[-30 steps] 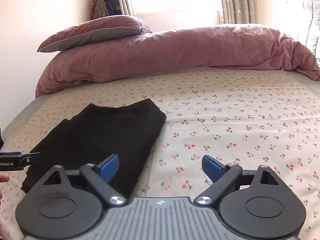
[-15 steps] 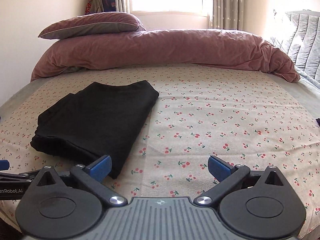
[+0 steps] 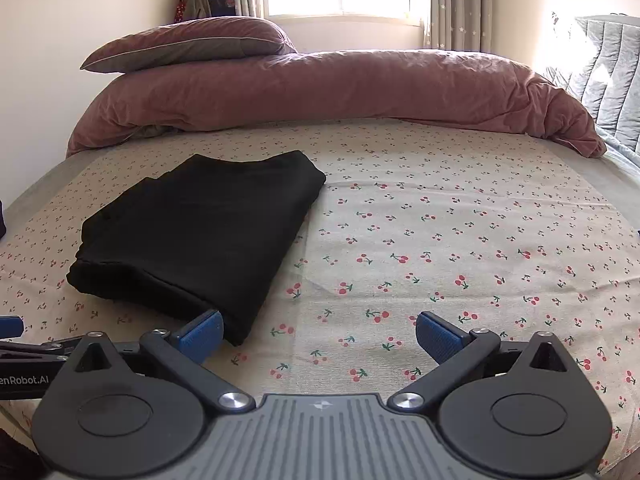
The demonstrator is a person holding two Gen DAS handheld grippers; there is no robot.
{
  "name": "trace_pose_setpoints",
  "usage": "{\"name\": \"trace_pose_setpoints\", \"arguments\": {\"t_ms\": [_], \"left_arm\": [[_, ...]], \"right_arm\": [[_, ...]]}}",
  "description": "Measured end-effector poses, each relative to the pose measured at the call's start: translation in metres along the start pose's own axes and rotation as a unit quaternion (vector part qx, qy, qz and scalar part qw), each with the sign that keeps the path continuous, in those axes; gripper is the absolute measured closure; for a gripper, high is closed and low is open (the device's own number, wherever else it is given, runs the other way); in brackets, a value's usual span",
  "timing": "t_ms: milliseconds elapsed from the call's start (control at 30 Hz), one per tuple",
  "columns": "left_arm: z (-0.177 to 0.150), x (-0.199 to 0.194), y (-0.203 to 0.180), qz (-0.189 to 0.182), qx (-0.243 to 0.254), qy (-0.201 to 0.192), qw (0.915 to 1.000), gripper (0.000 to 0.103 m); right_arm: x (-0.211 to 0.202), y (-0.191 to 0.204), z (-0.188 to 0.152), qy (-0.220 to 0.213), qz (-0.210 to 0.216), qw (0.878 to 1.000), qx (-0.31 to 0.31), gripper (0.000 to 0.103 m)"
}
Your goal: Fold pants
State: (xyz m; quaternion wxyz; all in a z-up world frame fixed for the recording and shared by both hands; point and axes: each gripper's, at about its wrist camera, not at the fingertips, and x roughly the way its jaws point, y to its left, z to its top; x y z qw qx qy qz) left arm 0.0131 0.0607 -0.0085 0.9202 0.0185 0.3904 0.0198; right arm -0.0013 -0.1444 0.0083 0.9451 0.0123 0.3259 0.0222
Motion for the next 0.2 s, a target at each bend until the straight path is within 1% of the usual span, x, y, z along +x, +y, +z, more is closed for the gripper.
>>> {"name": "trace_pose_setpoints", "arguments": {"t_ms": [200], "left_arm": [[0.001,0.0044,-0.001,-0.004,0.003,0.006,1.0,0.0]], "right_arm": [[0.0075,0.0017,0.0023,0.002,0.0,1.0,0.0,0.001]]}}
